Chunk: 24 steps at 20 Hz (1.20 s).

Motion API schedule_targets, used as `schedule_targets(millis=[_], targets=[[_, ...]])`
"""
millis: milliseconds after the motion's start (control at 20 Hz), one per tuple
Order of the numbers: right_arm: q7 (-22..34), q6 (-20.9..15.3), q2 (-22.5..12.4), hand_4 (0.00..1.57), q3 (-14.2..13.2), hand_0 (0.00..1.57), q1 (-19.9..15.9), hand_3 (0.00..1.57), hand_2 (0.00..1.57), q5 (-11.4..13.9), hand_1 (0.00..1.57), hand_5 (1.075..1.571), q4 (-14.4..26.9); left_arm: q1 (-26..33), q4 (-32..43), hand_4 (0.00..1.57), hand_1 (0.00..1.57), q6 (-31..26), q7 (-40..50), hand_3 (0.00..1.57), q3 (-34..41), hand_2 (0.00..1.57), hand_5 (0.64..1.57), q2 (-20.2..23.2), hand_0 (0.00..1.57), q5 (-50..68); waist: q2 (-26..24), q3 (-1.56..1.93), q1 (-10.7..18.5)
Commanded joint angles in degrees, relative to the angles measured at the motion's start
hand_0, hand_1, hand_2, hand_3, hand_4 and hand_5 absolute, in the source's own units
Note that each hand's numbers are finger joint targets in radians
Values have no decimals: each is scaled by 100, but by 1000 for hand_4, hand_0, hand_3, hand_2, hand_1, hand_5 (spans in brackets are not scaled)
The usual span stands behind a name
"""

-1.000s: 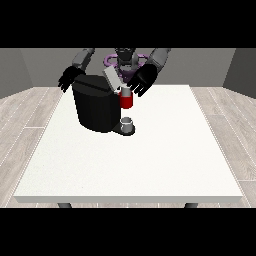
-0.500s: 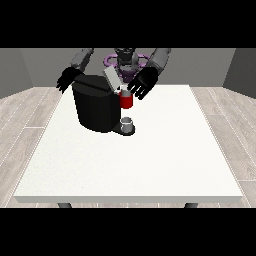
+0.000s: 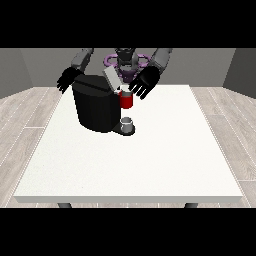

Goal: Insert the coffee pod into the coffee machine and close the lid

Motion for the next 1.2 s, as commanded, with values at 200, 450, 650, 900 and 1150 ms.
schedule_targets(millis=[200,450,650,900,1150], targets=[[97,-176,61,435,51,0,-210,0,0,89,0,1571,-131,-96,109,0,0,-216,-368,112,-201,378,1571,353,0,-294,315,-6,-91],[277,-100,40,338,180,0,119,0,0,139,0,1571,-188,-49,216,0,0,-531,-233,0,-213,0,1571,468,0,-355,-87,-7,-157],[-311,-71,92,378,51,0,316,0,0,100,0,1571,227,87,-30,0,0,-359,-132,0,-306,0,1571,74,0,-403,-205,-5,86],[-179,-219,187,392,76,0,249,0,0,47,0,1571,218,0,-23,0,0,-447,47,0,-254,0,1571,38,0,-419,-342,-4,102],[-379,-273,268,387,126,0,479,0,0,9,0,1571,353,261,-183,0,0,-551,-37,0,-295,0,1571,-152,0,-379,-670,-4,408]])
